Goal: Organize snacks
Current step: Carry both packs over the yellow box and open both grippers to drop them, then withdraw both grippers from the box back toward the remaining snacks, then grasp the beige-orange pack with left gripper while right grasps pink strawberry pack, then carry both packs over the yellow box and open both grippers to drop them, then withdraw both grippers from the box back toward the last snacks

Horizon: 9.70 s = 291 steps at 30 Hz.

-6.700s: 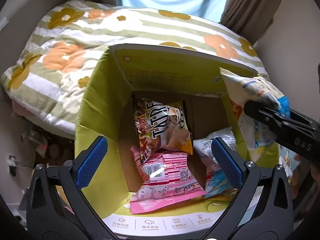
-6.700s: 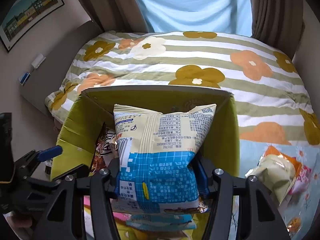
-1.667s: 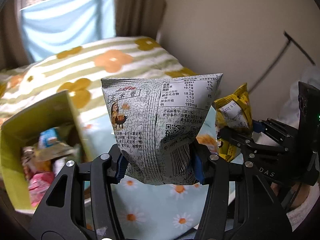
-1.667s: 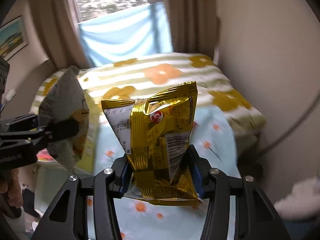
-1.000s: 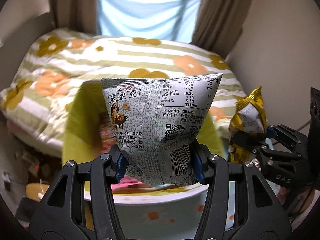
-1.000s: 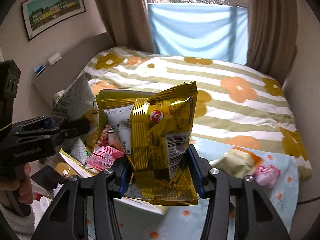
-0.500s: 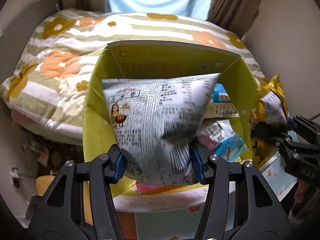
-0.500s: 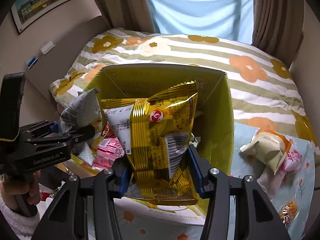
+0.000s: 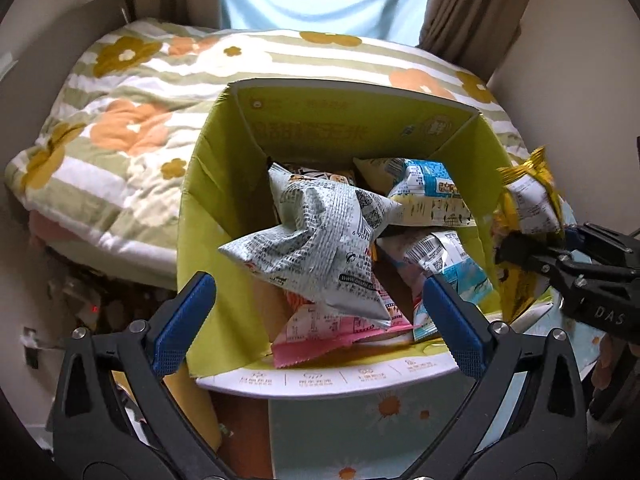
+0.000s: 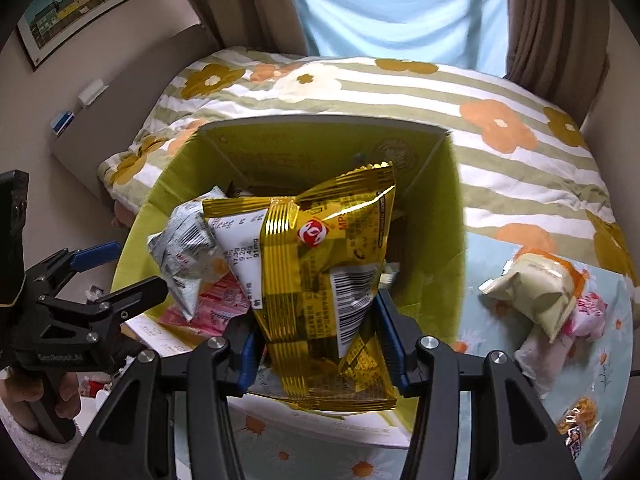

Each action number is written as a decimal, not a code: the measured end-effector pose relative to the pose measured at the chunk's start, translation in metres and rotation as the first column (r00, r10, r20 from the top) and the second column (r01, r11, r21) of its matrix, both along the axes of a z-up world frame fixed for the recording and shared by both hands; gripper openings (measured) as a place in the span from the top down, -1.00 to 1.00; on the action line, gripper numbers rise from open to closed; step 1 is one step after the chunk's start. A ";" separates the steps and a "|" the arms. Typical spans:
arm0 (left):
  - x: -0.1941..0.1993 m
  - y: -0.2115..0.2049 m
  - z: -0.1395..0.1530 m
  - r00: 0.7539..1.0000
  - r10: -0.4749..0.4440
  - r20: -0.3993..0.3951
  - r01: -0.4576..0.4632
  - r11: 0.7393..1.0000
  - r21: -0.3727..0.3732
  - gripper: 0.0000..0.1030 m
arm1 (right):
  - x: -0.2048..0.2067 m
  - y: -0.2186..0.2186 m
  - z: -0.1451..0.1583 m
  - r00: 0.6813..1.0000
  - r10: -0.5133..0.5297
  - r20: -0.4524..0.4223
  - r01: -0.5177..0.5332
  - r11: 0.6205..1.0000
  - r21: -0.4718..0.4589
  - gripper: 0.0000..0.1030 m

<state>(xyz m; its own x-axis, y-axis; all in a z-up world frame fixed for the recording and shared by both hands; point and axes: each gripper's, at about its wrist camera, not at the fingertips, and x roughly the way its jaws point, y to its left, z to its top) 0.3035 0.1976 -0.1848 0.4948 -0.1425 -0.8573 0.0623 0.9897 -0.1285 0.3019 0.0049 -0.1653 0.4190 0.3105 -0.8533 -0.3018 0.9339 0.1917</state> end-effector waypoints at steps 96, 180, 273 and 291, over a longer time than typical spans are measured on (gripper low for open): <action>0.124 -0.404 -0.099 0.913 -0.335 -0.232 0.371 0.919 0.135 -0.99 | 0.042 -0.382 -0.104 0.885 -0.388 -0.258 0.440 0.879 0.185 -0.99; 0.042 -0.142 0.105 0.986 0.114 0.124 -0.105 0.991 -0.078 -0.46 | 0.044 -0.204 0.053 0.983 -0.167 0.070 0.130 0.920 0.369 0.28; 0.049 -0.169 0.060 0.947 -0.314 0.063 0.320 0.936 -0.145 -0.99 | -0.051 -0.202 0.051 0.855 -0.513 0.072 0.484 0.840 0.245 -0.99; 0.042 -0.369 -0.019 0.870 -0.480 -0.116 0.475 0.877 -0.072 -0.99 | -0.127 -0.350 -0.004 0.779 -0.626 0.038 0.620 0.778 0.099 -0.99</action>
<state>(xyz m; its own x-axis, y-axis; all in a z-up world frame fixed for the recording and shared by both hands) 0.3459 -0.1714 -0.2037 0.2457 -0.3693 -0.8962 0.5065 0.8373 -0.2061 0.1745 -0.3450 -0.1698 0.5971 0.0254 -0.8017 0.3265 0.9052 0.2719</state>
